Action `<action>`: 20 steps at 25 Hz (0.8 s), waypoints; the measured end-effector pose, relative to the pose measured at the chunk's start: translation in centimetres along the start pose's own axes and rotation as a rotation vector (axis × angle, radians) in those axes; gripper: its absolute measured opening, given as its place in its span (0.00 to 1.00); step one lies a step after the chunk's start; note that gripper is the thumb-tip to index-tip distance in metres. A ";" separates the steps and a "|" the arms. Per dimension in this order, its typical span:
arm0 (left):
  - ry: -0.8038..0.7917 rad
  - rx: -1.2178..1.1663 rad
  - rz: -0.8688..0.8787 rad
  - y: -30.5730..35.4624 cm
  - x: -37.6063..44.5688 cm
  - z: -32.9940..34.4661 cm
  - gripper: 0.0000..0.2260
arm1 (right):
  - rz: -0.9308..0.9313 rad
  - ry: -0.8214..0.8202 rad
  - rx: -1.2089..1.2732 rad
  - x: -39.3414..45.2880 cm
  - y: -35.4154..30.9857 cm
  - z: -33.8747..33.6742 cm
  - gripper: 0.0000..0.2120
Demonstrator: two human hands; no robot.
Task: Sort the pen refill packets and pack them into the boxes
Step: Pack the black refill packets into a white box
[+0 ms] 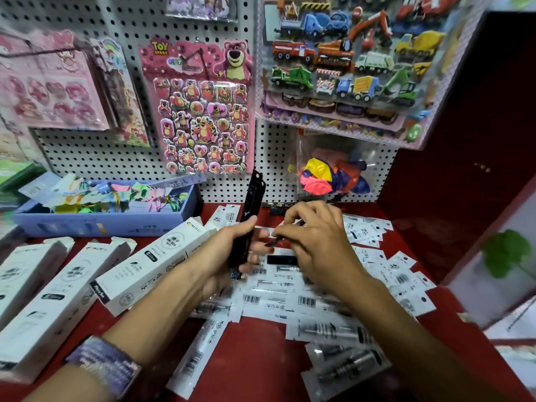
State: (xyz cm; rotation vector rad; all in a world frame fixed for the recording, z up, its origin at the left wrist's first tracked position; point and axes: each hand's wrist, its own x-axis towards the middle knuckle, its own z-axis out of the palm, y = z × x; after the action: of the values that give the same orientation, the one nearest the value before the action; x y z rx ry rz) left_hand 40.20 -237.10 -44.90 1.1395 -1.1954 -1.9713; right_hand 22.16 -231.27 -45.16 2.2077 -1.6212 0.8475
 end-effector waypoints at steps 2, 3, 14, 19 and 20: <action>-0.111 -0.040 0.004 -0.2 -0.2 0.7 0.23 | -0.135 -0.033 -0.079 0.1 -1.4 -0.1 0.16; -0.159 -0.083 -0.001 -0.3 -0.3 1.0 0.24 | -0.202 -0.055 -0.119 0.3 -2.3 0.2 0.15; -0.096 -0.184 0.078 -0.3 -1.0 1.7 0.10 | 0.379 0.110 0.755 0.3 -3.4 -0.1 0.21; -0.028 -0.149 0.088 -0.2 -1.2 1.4 0.09 | 0.417 -0.450 0.242 -1.5 3.3 -1.8 0.10; -0.009 -0.112 0.106 -0.3 -1.2 1.5 0.09 | 0.400 -0.586 0.211 -2.1 4.0 -1.7 0.10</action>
State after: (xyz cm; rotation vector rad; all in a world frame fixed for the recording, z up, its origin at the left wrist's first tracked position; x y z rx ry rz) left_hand 39.50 -235.40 -44.37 0.9917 -1.1124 -1.9394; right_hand 17.54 -230.09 -45.52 2.4710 -2.4023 0.4909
